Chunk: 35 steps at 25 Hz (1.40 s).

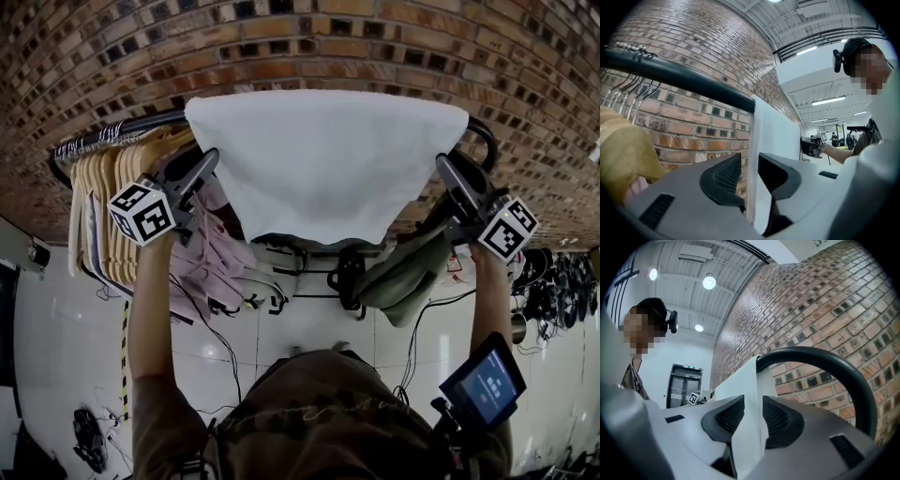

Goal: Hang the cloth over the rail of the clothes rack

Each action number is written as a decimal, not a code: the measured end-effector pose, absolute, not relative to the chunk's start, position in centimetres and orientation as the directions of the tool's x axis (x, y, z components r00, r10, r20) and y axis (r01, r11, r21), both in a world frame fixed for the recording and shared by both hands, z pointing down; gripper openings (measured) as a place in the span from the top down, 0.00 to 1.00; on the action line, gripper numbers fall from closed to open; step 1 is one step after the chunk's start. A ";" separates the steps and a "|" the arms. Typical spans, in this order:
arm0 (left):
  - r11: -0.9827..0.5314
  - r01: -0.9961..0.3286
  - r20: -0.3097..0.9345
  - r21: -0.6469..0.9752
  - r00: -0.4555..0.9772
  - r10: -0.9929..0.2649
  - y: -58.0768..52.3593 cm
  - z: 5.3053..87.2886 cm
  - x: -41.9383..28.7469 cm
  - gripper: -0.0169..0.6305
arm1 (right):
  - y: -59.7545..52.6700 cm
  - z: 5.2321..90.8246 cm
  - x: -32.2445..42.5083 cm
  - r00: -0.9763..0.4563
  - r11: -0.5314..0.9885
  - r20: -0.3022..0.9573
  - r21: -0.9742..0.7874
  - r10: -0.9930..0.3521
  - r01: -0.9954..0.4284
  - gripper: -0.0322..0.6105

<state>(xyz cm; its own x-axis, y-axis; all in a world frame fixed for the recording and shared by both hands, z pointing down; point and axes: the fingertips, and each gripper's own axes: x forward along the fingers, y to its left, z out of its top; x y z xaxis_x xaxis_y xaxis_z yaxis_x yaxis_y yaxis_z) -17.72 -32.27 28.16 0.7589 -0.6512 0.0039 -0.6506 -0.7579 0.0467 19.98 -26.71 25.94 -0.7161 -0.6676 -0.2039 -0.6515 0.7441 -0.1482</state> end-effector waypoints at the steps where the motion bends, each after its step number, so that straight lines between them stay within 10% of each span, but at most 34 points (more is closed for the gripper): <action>1: -0.757 -0.652 0.002 0.047 0.758 -0.652 -32.3 28.1 -17.8 0.82 | -26.7 25.9 19.9 -0.714 0.744 -0.211 -0.141 -0.667 -0.653 0.79; 35: -0.853 -0.520 -0.079 0.040 0.850 -0.522 -27.9 22.7 -14.7 0.95 | -24.5 18.4 19.3 -0.762 0.800 -0.258 -0.093 -0.594 -0.593 0.93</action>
<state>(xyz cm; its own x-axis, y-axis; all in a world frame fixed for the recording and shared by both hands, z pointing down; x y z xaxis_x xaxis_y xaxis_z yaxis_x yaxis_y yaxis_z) -14.67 -27.86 22.74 0.8496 -0.5215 -0.0788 -0.5200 -0.8532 0.0404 19.34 -24.46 18.43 -0.7617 -0.5943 -0.2579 -0.5927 0.8000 -0.0929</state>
